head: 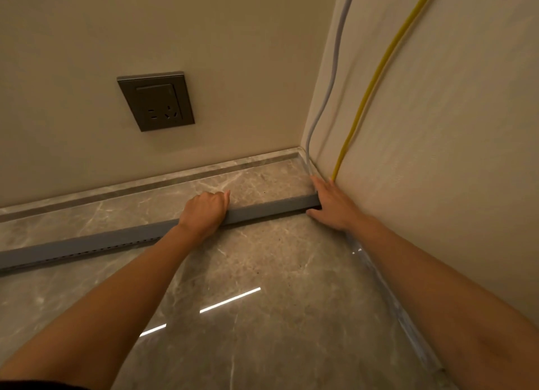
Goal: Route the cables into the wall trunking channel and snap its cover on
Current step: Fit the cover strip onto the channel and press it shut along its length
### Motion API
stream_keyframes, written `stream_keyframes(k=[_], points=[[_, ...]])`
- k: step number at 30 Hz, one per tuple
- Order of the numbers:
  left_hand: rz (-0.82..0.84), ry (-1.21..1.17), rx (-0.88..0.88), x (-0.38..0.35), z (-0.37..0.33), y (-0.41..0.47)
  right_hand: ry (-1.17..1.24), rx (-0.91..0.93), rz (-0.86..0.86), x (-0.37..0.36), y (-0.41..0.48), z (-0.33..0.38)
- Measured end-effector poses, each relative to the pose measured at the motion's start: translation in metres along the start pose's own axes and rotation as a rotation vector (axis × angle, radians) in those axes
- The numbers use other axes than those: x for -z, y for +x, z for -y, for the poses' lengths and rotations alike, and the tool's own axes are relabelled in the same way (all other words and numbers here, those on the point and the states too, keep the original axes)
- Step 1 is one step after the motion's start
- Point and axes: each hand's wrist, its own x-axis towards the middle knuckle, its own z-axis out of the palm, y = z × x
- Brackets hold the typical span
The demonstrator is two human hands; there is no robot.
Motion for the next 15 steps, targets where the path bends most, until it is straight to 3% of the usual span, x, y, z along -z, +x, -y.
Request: stream_keyframes(k=[5,8,10,15], points=[[-0.01,-0.034,0.091,0.007,-0.002,0.006,-0.015,0.054,-0.062,0.003,0.001,-0.007],[-0.106,-0.165,0.119,0.01,-0.005,0.007,-0.096,0.101,-0.077,0.003,0.006,-0.008],[-0.156,-0.232,0.046,0.013,-0.013,0.008,-0.17,0.138,-0.073,0.004,0.009,-0.009],[-0.021,-0.131,-0.236,0.021,-0.04,0.013,-0.261,0.18,-0.054,0.008,0.01,-0.006]])
